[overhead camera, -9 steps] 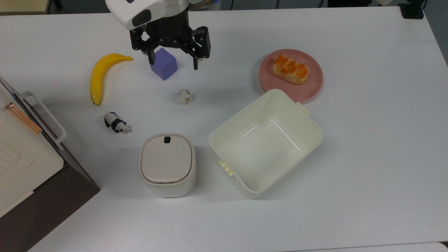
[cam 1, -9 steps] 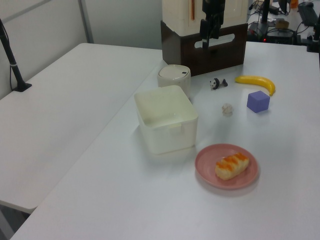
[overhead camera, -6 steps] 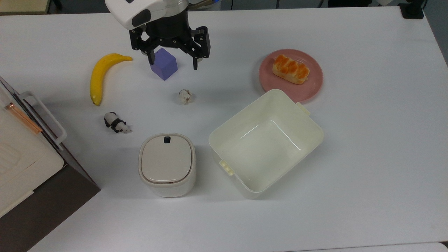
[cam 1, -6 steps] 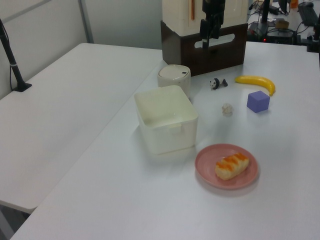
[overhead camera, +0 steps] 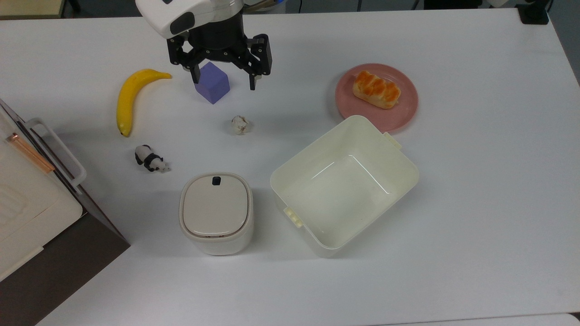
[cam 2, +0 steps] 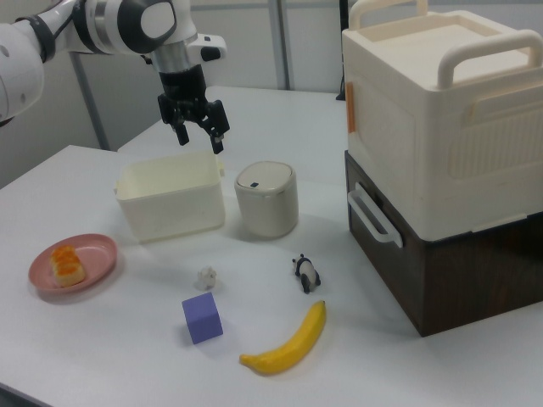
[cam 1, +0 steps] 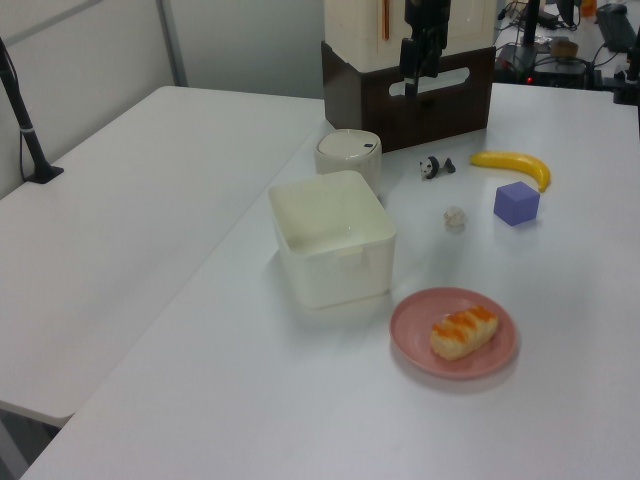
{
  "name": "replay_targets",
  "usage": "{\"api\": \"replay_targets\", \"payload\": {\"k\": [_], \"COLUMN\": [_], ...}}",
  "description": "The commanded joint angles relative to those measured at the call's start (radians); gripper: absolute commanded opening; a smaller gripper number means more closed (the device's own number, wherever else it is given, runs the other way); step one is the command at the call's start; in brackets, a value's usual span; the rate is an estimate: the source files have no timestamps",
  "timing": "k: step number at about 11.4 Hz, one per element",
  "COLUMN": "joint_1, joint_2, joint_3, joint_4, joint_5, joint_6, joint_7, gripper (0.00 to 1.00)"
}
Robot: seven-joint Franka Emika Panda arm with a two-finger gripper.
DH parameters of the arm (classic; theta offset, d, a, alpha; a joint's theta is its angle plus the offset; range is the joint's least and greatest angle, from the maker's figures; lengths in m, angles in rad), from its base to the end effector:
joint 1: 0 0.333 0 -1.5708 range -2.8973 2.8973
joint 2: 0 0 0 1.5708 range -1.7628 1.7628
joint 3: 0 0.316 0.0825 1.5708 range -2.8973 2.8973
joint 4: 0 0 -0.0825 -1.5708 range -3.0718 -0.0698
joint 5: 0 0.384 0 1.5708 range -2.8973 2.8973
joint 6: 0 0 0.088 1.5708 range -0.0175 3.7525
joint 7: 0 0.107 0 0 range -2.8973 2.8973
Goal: Put the bread on the table
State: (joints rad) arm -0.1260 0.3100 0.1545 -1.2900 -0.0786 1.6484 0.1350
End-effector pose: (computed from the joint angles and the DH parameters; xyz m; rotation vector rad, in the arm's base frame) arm 0.6537 -0.0055 0.5793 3.1083 -0.1726 0.0844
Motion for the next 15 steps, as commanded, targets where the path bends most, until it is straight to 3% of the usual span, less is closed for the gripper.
{"api": "replay_targets", "payload": {"k": [1, 3, 10, 15], "joint_1": [0.005, 0.003, -0.015, 0.000], "joint_2": [-0.012, -0.012, -0.008, -0.012], "joint_3": [-0.015, -0.015, -0.023, -0.009], "joint_4": [0.000, 0.000, 0.000, -0.008], "joint_5": [0.028, 0.054, 0.048, 0.048], "joint_6": [-0.018, -0.018, -0.006, -0.060], "joint_7": [-0.015, -0.015, -0.026, -0.121], "gripper": [1.00, 1.00, 1.00, 1.00]}}
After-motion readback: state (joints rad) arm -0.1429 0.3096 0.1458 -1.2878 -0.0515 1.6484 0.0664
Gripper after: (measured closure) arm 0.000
